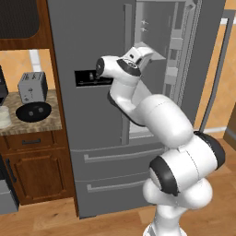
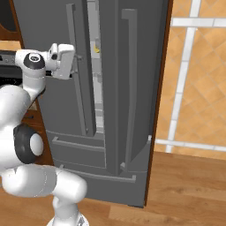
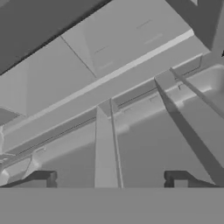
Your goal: Grab a lemon wedge from the fridge and one ice cube from the ice bowl, and put them in the glass of lemonade.
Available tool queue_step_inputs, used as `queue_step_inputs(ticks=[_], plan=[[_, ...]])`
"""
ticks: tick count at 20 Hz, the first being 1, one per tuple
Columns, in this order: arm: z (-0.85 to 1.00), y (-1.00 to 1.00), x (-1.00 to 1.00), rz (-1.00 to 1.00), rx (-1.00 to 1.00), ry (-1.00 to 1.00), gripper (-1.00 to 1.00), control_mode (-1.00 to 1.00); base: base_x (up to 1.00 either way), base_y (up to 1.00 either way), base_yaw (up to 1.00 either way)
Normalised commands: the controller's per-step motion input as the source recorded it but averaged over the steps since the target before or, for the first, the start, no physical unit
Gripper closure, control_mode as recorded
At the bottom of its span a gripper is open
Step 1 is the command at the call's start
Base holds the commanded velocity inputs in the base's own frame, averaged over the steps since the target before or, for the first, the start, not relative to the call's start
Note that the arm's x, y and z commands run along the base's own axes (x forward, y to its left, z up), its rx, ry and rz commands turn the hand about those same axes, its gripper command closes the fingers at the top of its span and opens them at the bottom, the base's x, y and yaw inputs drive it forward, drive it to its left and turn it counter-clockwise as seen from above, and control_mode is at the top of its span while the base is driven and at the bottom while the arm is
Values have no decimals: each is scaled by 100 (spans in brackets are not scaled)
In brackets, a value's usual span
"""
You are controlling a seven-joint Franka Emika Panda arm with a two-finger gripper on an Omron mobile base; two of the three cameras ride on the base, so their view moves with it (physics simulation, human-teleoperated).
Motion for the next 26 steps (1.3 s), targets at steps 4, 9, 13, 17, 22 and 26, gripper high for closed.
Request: queue_step_inputs(ticks=[4,9,13,17,22,26], plan=[[-1,-49,30,-8,-1,15,-100,-100,0,0,0],[-44,-28,50,-7,-8,18,-100,-100,0,0,0],[-63,-30,42,-4,-4,14,-100,-100,0,0,0],[0,-80,-3,-1,0,0,-100,-100,0,0,0],[1,-85,-8,-5,0,1,-100,-100,0,0,0],[0,-71,0,-6,0,5,-100,-100,0,0,0]])
